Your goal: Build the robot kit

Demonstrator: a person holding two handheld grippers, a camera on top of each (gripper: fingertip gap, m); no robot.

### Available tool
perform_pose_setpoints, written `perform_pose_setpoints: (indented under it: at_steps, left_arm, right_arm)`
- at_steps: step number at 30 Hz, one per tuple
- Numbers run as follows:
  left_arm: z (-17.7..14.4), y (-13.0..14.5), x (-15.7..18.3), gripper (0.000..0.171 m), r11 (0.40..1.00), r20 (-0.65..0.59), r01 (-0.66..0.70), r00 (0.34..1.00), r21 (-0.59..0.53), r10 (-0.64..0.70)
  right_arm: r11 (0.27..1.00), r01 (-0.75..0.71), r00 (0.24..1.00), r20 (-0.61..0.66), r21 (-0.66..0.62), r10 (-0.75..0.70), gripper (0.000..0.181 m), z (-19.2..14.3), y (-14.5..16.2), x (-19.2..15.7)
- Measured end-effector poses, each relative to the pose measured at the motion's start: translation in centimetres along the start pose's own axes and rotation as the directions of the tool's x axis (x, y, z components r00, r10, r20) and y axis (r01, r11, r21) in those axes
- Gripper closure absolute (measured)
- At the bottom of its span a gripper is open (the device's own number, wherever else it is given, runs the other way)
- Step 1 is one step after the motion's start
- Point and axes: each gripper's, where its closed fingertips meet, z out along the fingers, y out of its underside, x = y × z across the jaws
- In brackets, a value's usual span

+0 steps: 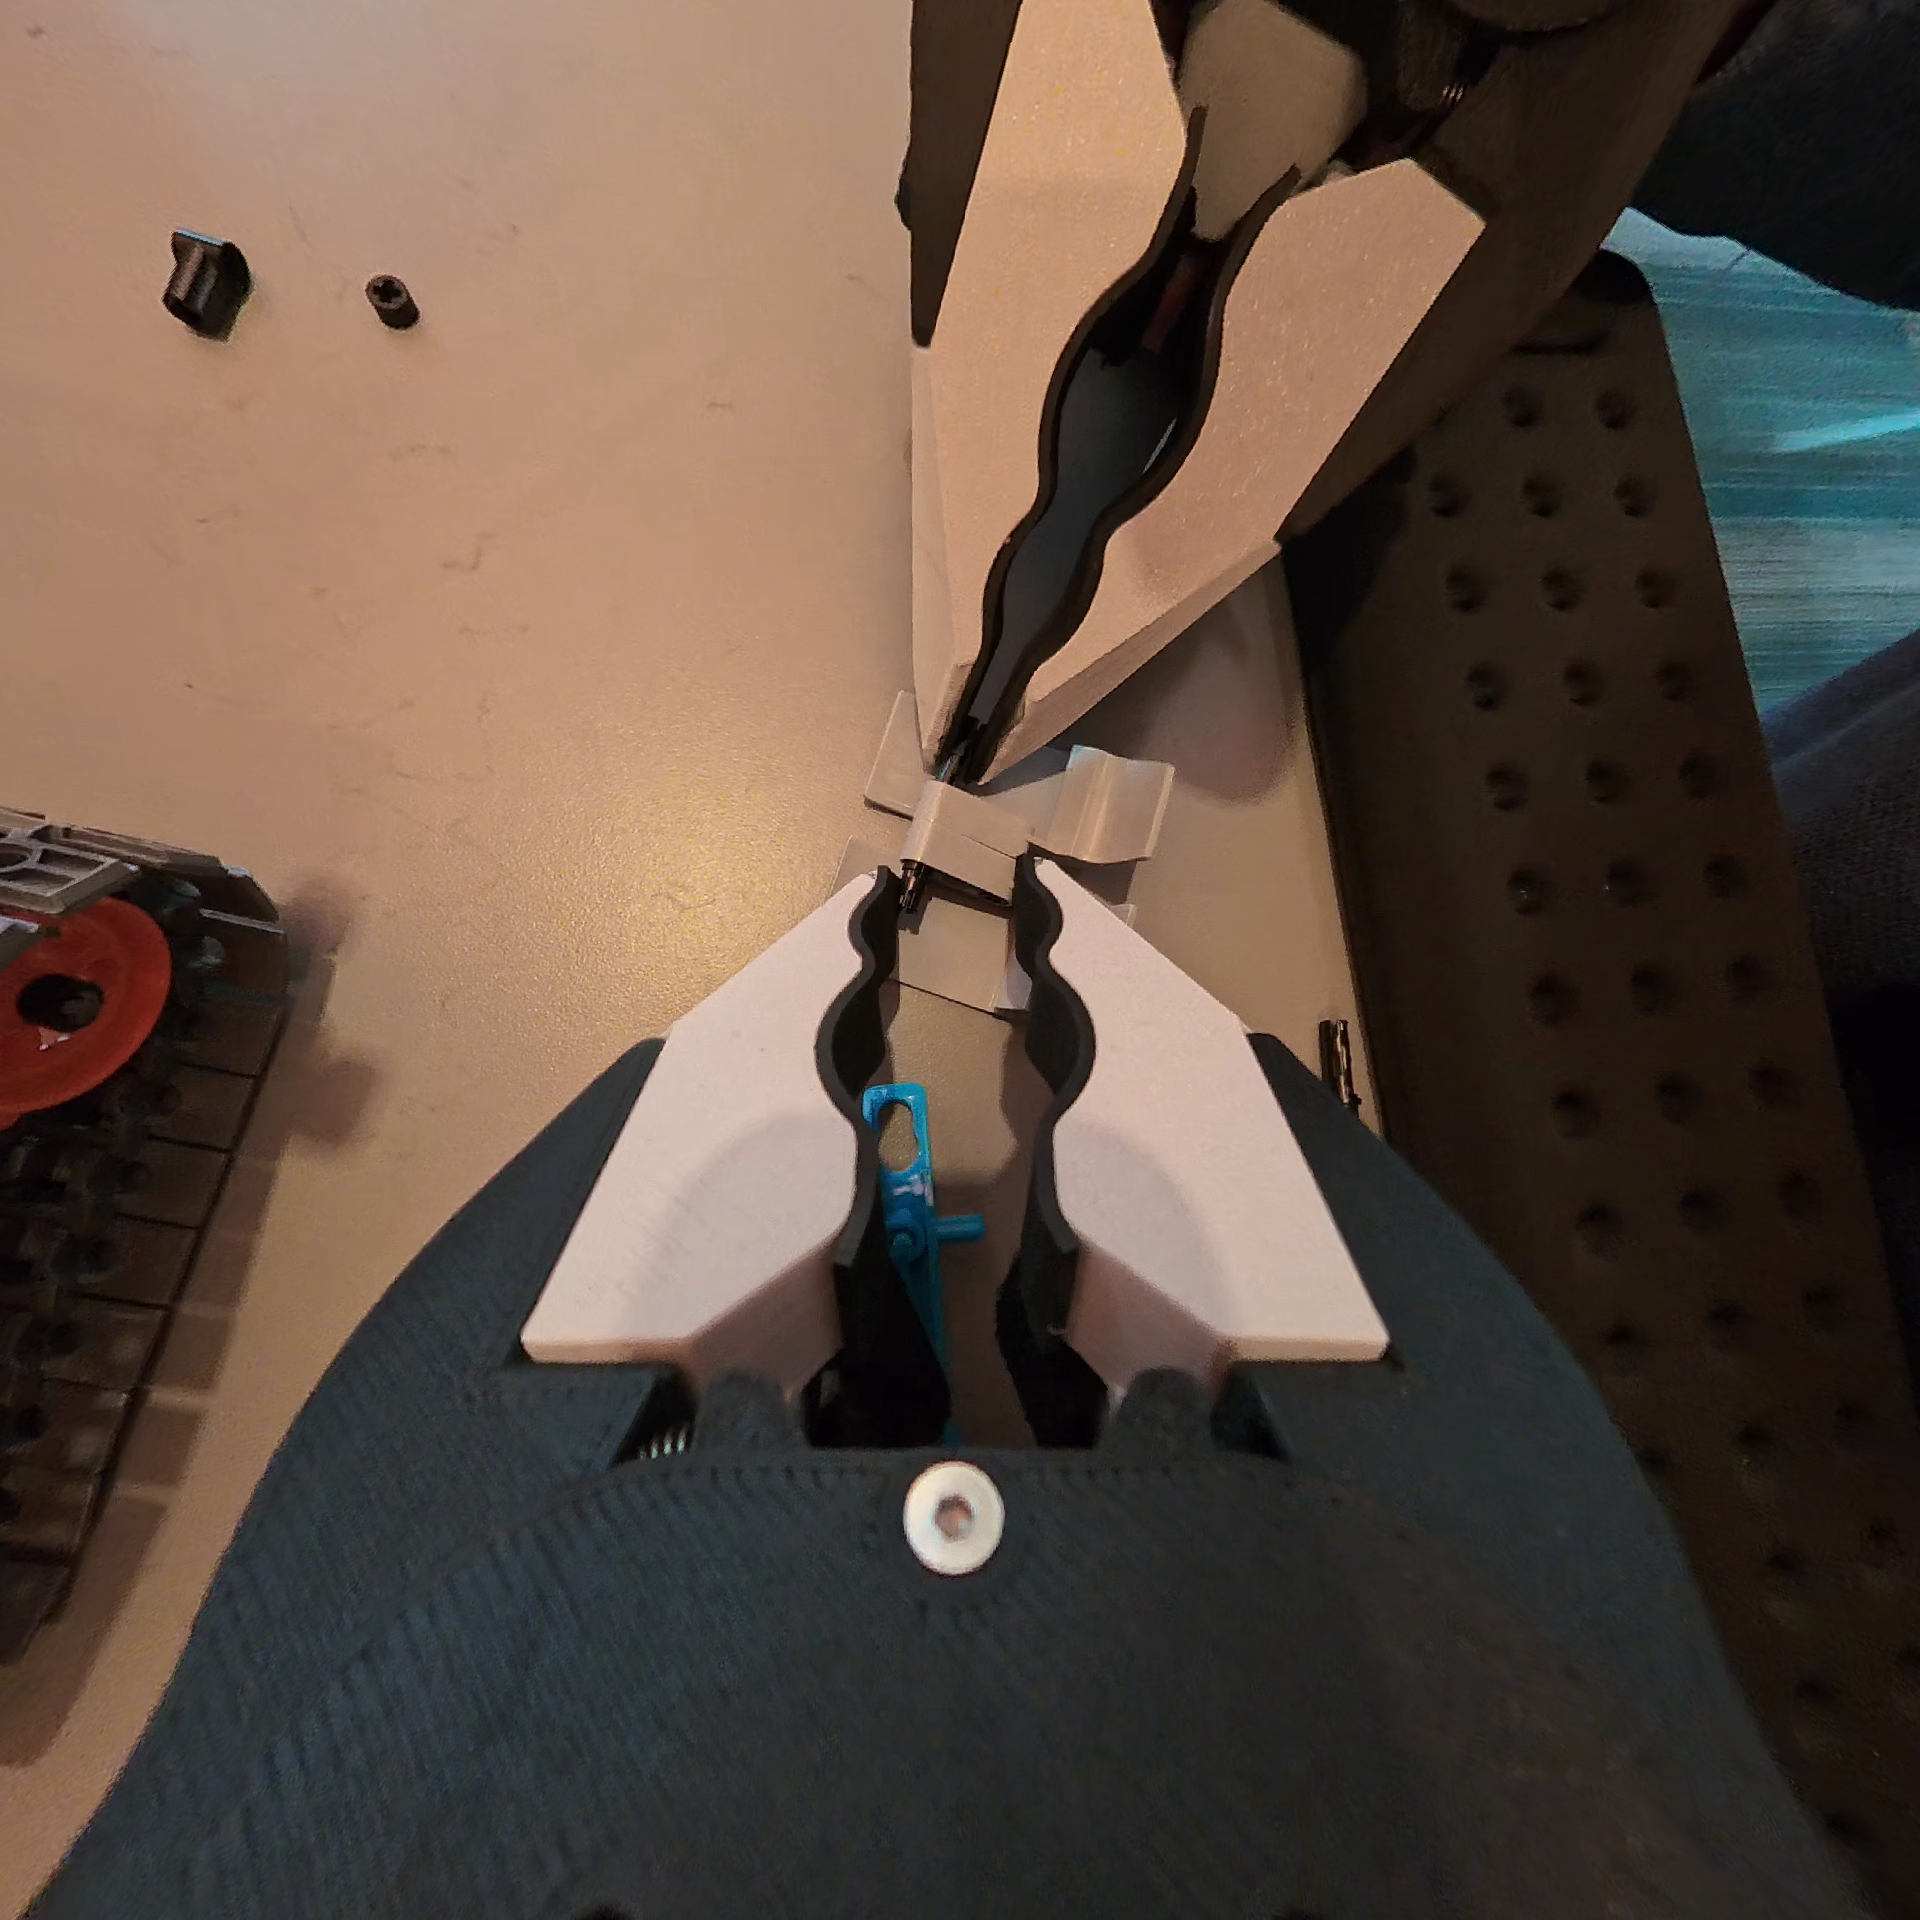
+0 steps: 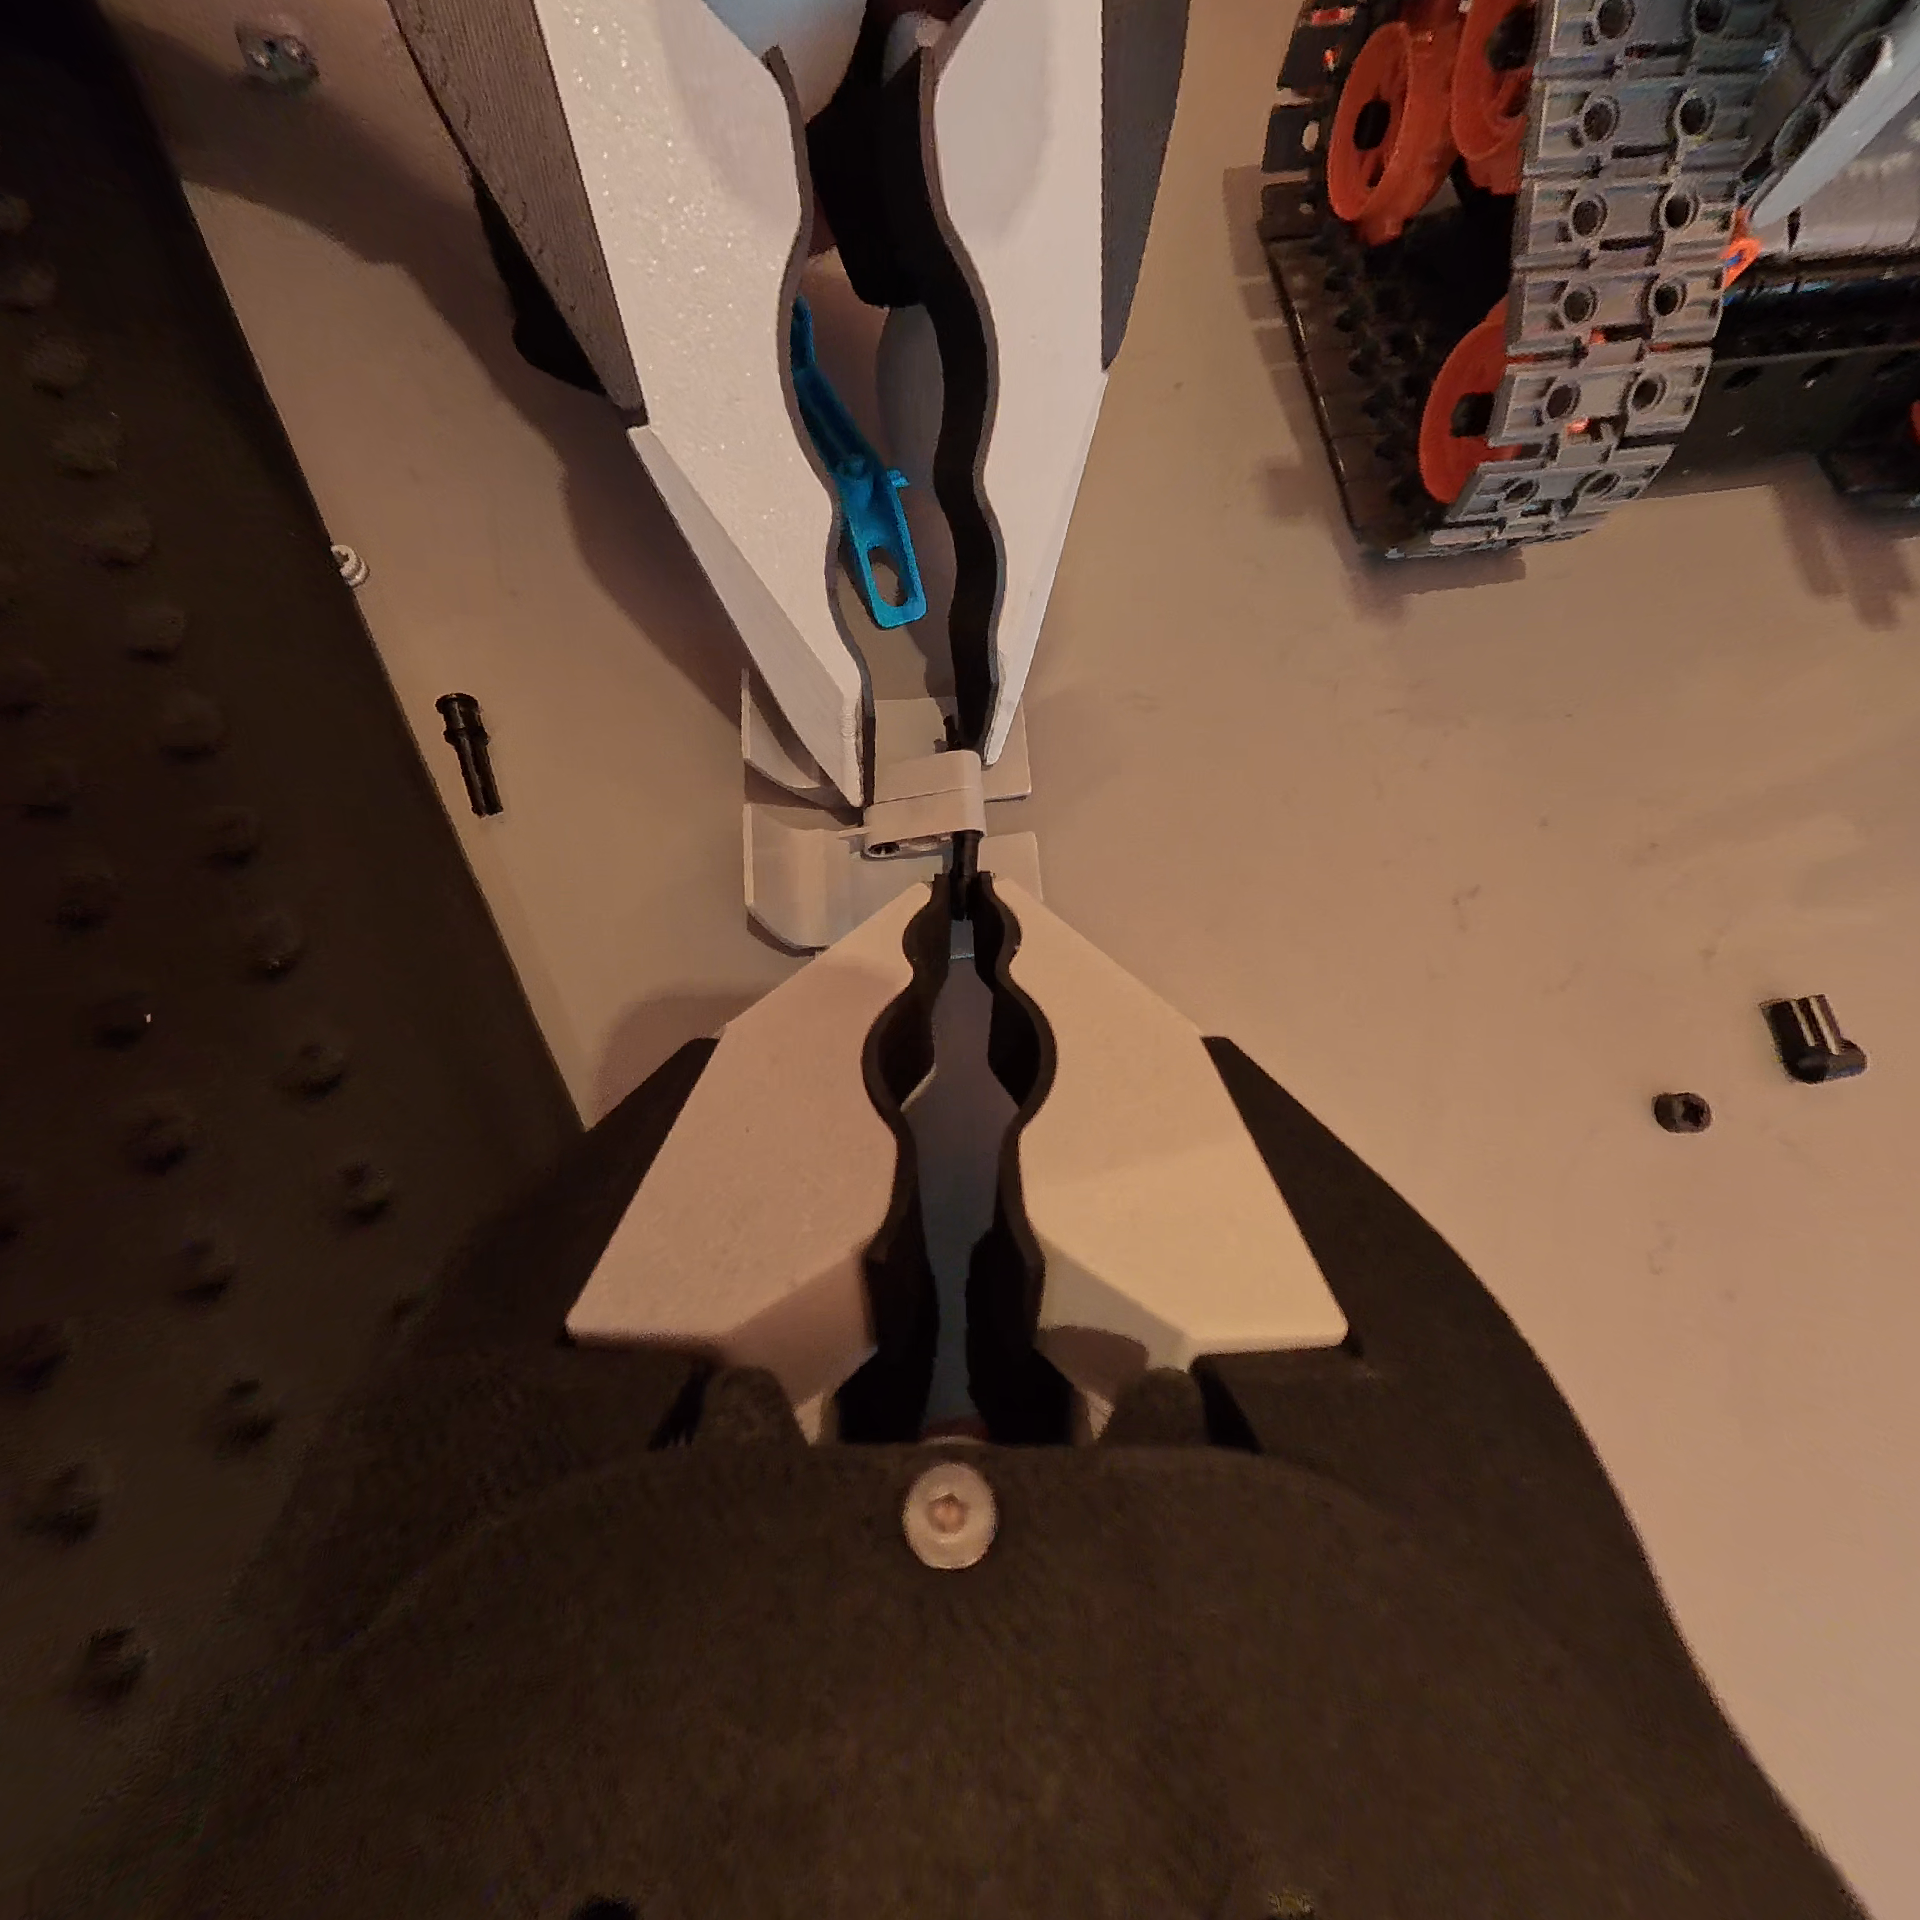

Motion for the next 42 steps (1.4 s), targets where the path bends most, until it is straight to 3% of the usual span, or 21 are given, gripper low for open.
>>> perform_pose_setpoints:
  at_steps: [7, 27, 42]
  left_arm:
    - [0.01, -0.02, 0.01, 0.151, 1.000, -0.009, 0.007, 1.000, 0.009, -0.007]
    - [0.06, -0.08, 0.04, 0.151, 1.000, -0.011, 0.003, 1.000, 0.016, -0.002]
    - [0.08, -0.14, -0.02, 0.151, 0.999, -0.028, 0.016, 0.999, 0.033, -0.015]
  right_arm:
    - [0.997, 0.077, 0.997, -0.022, 0.015, -0.077, 0.181, -0.08, -0.13, 0.07]
    - [0.994, 0.104, 0.993, -0.061, 0.024, -0.103, 0.181, -0.21, -0.19, 0.02]
    - [0.997, -0.082, 0.993, 0.085, 0.004, 0.081, 0.181, -0.12, -0.05, 0.11]
